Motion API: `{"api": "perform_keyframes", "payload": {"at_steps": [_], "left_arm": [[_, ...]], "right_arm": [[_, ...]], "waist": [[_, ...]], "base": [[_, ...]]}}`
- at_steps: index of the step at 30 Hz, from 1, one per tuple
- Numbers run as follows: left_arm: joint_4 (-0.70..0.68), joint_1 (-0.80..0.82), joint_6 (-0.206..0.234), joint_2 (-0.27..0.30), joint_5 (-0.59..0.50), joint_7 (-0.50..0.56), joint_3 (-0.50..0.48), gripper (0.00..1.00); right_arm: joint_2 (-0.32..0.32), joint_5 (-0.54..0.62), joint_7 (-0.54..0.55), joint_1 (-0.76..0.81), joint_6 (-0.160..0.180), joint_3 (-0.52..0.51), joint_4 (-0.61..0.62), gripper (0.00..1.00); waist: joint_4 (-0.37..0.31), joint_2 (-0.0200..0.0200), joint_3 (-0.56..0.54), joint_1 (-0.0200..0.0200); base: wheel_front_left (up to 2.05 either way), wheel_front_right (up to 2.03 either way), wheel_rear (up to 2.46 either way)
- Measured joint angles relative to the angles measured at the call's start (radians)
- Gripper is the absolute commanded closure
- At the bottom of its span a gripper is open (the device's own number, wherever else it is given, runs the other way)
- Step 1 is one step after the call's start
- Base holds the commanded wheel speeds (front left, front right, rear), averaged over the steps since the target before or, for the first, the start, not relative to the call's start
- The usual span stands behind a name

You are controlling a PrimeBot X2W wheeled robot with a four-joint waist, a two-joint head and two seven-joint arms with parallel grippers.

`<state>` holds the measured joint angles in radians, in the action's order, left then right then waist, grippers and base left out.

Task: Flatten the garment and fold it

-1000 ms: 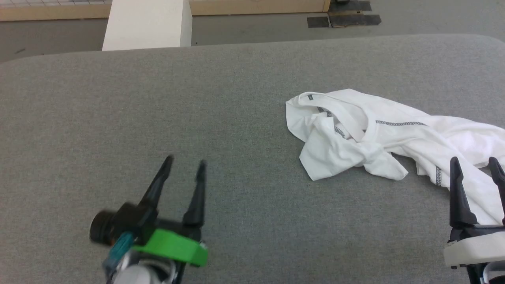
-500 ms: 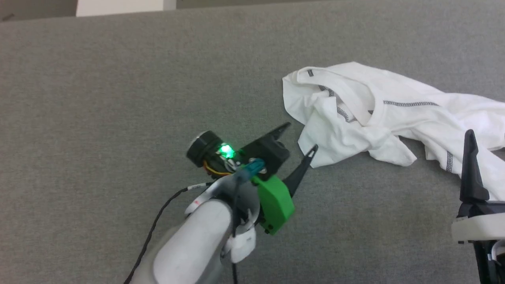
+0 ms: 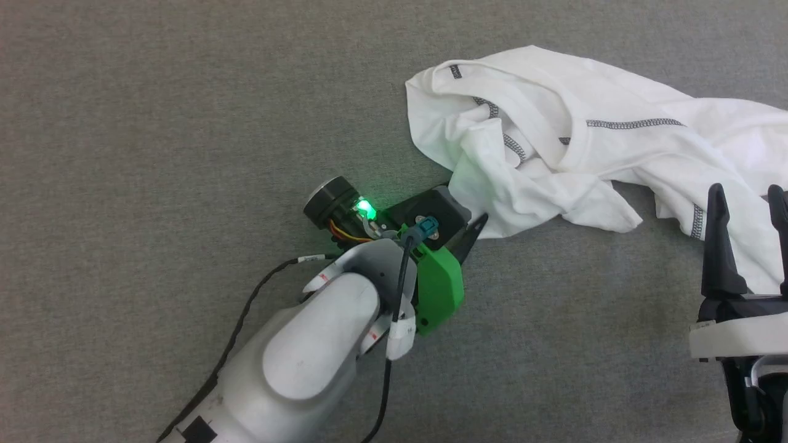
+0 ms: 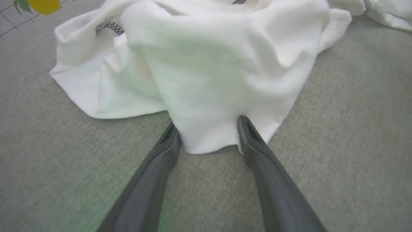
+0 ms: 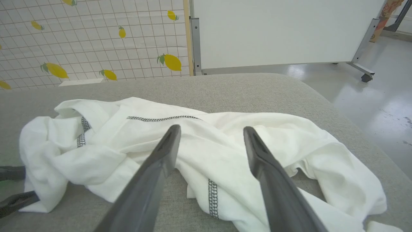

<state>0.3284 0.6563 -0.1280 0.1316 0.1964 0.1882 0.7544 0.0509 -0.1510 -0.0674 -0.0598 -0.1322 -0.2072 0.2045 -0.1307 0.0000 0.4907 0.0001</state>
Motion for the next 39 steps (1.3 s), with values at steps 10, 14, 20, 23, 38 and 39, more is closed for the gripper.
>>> {"api": "perform_keyframes", "payload": {"at_steps": [10, 14, 20, 23, 38, 39], "left_arm": [[0.016, -0.020, 0.040, -0.012, 0.093, -0.101, -0.064, 1.00], [-0.084, -0.061, 0.102, 0.038, 0.134, -0.124, -0.155, 1.00], [-0.355, -0.220, 0.212, 0.151, 0.245, -0.090, -0.337, 1.00], [-0.494, -0.326, 0.275, 0.203, 0.293, -0.064, -0.427, 1.00], [-0.429, -0.736, 0.388, 0.210, 0.427, -0.113, -0.608, 0.00], [-0.411, -0.734, 0.379, 0.192, 0.436, -0.139, -0.608, 0.00]], "right_arm": [[0.000, 0.000, -0.004, -0.001, 0.000, -0.020, -0.033, 0.00], [0.000, 0.002, 0.007, 0.002, 0.000, -0.025, -0.034, 0.00], [0.000, 0.002, 0.033, 0.027, 0.000, -0.033, -0.024, 0.00], [0.000, 0.002, 0.043, 0.034, 0.000, -0.035, -0.012, 0.00], [0.000, 0.002, 0.091, 0.083, 0.000, -0.037, -0.012, 0.00], [0.000, 0.003, 0.095, 0.083, 0.000, -0.033, -0.012, 0.00]], "waist": [[0.000, 0.0000, -0.038, -0.0001], [0.019, 0.0000, -0.082, -0.0001], [0.060, 0.0000, -0.149, -0.0001], [0.081, 0.0000, -0.172, -0.0001], [0.143, 0.0000, -0.223, -0.0001], [0.146, 0.0000, -0.226, -0.0001]], "base": [[0.00, 0.00, 0.00], [0.00, 0.00, 0.00], [0.00, 0.00, 0.00], [0.00, 0.00, 0.00], [0.00, 0.00, 0.00], [0.00, 0.00, 0.00]]}}
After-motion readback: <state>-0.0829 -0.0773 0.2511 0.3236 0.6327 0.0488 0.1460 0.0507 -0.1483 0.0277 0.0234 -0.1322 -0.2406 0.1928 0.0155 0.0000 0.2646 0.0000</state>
